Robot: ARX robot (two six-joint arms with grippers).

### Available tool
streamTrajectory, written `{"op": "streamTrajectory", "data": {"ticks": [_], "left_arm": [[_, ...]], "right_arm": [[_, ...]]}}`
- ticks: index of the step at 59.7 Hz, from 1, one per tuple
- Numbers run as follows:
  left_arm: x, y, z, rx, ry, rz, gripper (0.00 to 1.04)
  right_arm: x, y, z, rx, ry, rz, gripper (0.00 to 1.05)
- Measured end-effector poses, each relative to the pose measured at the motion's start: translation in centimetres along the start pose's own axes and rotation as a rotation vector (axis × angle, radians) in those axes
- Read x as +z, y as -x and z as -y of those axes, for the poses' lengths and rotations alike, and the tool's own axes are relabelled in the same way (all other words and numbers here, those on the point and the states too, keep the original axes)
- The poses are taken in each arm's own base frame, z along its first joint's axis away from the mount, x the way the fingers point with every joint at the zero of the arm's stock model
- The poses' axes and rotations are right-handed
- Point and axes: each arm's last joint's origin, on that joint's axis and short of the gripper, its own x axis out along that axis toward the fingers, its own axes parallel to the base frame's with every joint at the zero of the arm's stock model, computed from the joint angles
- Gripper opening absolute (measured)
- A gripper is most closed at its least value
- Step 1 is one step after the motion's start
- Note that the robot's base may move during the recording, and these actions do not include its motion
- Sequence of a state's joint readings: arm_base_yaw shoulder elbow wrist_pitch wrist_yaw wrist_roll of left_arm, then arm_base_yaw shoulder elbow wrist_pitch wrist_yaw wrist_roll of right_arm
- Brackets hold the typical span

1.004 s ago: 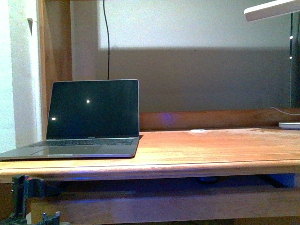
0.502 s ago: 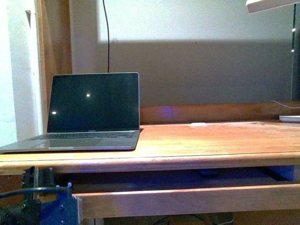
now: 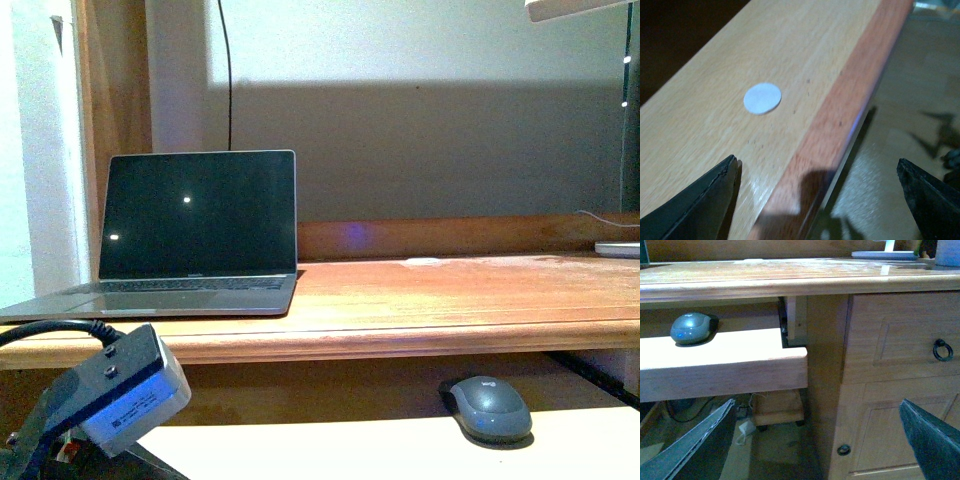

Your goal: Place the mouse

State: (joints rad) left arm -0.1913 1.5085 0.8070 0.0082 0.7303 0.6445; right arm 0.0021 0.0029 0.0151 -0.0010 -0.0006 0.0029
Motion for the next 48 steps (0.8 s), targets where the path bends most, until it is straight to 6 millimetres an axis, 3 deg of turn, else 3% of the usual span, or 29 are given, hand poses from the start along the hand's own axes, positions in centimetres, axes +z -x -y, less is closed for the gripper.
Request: {"op": "streamTrajectory", "data": {"ticks": [9,23,28,38,48], "left_arm": [[1.6,0.7,0.4,0.051,0.240,0.177,0.97],[5.8,4.4,0.5,0.317,0.533,0.448,0.97],[6.3,5.2,1.1,0.470,0.551,0.463,0.97],[6.6,7.4,4.0,0.816,0.399,0.469,0.97],[5.4,10.0,7.9,1.009,0.353,0.447,0.97]], "right_arm": [[0.0,0.0,0.0,0.000,0.000,0.000,0.97],[0.0,0.0,0.0,0.000,0.000,0.000,0.97],[0.0,0.0,0.0,0.000,0.000,0.000,0.97],[0.0,0.0,0.0,0.000,0.000,0.000,0.97],[0.0,0.0,0.0,0.000,0.000,0.000,0.97]]}}
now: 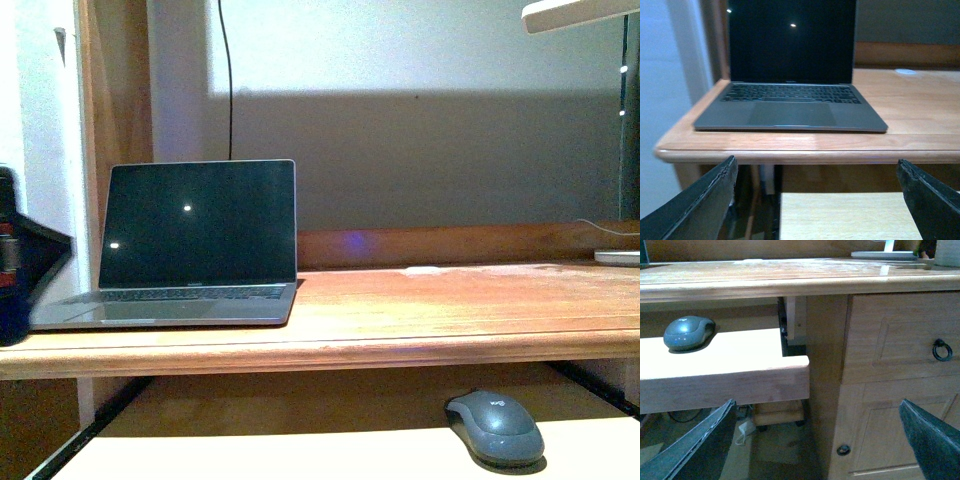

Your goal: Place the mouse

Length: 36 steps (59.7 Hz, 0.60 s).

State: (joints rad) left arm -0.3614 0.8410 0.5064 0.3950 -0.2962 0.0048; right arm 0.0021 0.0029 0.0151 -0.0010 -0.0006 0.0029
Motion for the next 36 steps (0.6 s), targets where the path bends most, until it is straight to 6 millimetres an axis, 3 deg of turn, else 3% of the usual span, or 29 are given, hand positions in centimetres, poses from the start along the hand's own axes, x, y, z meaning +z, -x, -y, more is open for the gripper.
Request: {"op": "streamTrajectory", "data": {"ticks": [7,19,36], "left_arm": [[-0.9,2.9,-0.3,0.031,-0.016,-0.002,0.96],[-4.6,8.1,-2.4,0.038,-0.039,-0.098,0.62],[-7.0,9.0,-4.0,0.051,-0.024,-0.064,0.16]], "right_arm": [[0.0,0.0,0.0,0.000,0.000,0.000,0.97],[0.0,0.0,0.0,0.000,0.000,0.000,0.97],[0.0,0.0,0.0,-0.003,-0.005,-0.003,0.97]]}}
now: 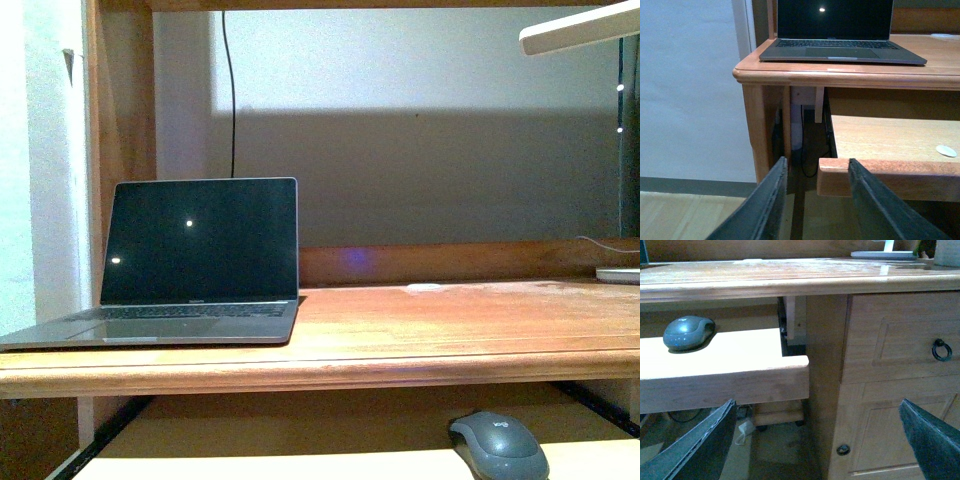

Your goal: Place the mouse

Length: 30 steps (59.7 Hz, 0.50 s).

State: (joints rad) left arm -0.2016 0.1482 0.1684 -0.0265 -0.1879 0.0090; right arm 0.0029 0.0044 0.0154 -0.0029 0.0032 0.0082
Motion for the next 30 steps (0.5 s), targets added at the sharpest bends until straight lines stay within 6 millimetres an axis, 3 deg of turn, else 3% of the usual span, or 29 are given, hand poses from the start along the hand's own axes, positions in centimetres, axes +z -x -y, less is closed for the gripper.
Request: {"op": "streamTrajectory", "data": {"ticks": [5,21,30], "left_arm": [[-0.6,0.0,-0.3,0.001,0.001,-0.002,0.02],[-1.8,0.0,-1.4,0.008,0.007,0.001,0.03],[-2.4,0.0,-1.4,0.010,0.007,0.001,0.03]], "right_arm": [[0.3,-0.4,-0.5,-0.019,-0.076,-0.045,0.97],[6.5,-3.5,-5.5,0.133,-0.084,0.090,0.97],[8.0,-5.8,-8.6,0.179,-0.045,0.088,0.97]]}}
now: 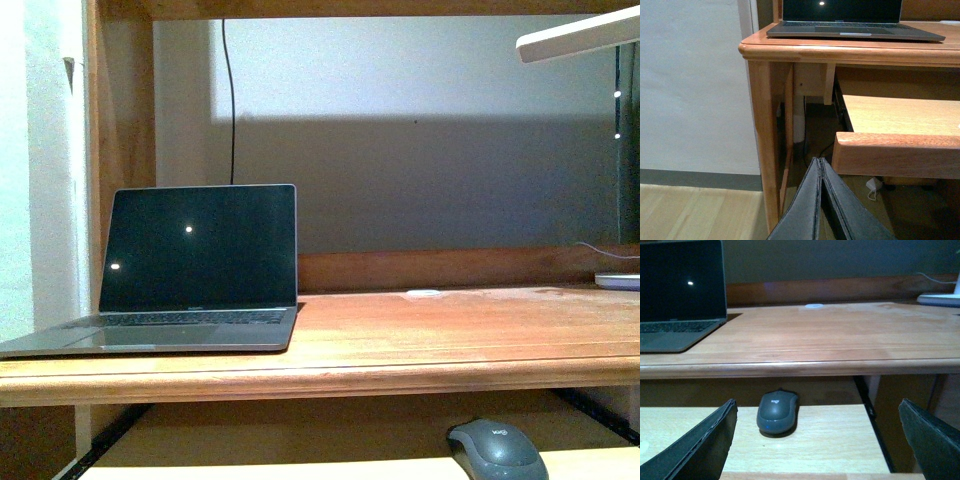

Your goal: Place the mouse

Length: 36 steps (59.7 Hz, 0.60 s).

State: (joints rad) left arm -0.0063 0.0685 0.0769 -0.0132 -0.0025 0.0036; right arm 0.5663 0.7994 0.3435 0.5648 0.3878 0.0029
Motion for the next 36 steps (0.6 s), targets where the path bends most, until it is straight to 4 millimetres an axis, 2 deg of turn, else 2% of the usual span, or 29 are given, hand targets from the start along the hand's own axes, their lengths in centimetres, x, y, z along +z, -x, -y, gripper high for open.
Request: {"op": "streamTrajectory", "data": {"ticks": [8,12,20,24,28,36], "left_arm": [[-0.3,0.0,0.0,0.000,0.000,-0.001,0.03],[-0.6,0.0,0.0,0.000,0.000,-0.003,0.03],[-1.7,0.0,0.0,0.000,0.000,0.002,0.03],[-1.7,0.0,0.0,0.000,0.001,0.002,0.11],[-1.7,0.0,0.0,0.000,0.001,0.005,0.27],[-1.7,0.0,0.0,0.000,0.001,0.005,0.49]], "right_arm": [[-0.2,-2.6,-2.2,0.041,0.044,-0.040,0.97],[-1.2,-4.8,-3.5,0.041,0.085,-0.101,0.97],[-1.9,-8.4,-5.0,-0.010,0.152,-0.116,0.97],[-2.4,-9.5,-5.3,-0.031,0.191,-0.137,0.97],[-3.1,-10.5,-5.4,-0.046,0.222,-0.179,0.97],[-3.8,-11.6,-5.7,-0.046,0.258,-0.254,0.97]]}}
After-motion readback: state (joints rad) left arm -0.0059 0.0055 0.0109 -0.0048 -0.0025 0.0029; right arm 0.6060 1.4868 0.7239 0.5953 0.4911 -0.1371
